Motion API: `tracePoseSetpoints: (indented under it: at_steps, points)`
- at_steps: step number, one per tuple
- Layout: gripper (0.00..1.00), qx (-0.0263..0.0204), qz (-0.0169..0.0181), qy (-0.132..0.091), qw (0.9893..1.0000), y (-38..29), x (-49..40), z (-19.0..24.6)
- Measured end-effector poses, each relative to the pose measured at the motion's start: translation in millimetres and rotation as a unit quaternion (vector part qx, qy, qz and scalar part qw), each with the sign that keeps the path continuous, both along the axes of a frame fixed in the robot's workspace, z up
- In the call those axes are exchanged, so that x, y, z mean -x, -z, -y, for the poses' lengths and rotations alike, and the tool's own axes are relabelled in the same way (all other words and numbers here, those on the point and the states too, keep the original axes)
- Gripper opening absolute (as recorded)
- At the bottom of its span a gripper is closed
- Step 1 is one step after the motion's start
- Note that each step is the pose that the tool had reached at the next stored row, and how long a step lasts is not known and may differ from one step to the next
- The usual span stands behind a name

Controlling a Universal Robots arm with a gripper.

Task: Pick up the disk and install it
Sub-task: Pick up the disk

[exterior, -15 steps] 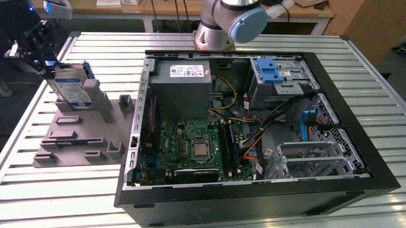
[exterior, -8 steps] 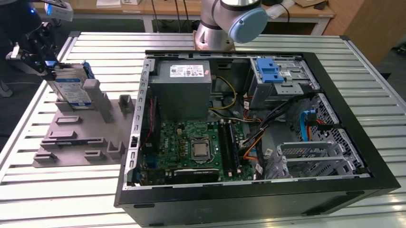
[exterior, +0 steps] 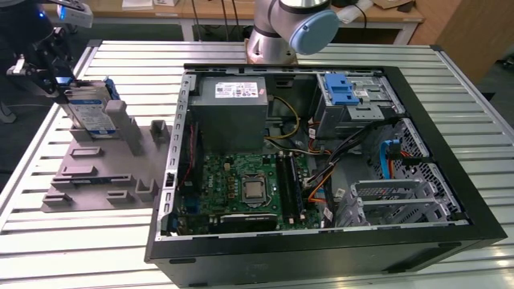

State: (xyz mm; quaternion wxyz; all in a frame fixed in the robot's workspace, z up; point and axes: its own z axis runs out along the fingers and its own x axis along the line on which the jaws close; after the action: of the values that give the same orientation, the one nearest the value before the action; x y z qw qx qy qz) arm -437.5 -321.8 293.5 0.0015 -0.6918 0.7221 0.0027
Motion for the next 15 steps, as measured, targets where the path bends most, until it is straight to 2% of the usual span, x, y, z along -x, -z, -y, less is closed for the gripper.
tracePoseSetpoints:
  at_steps: [7, 8, 13, 14, 15]
  points:
    - [0.53, 0.0001, -0.0002, 0.002, 1.0000, 2.6, 0.0, 0.0]
    - [0.47, 0.0001, -0.0002, 0.002, 1.0000, 2.8, 0.1, 0.0]
    - [0.45, 0.0002, -0.0002, 0.002, 1.0000, 3.2, 0.0, 0.3]
    - [0.38, 0.0002, -0.0002, 0.002, 1.0000, 3.2, 0.0, 0.3]
    - [0.38, 0.0002, -0.0002, 0.002, 1.0000, 3.2, 0.0, 0.3]
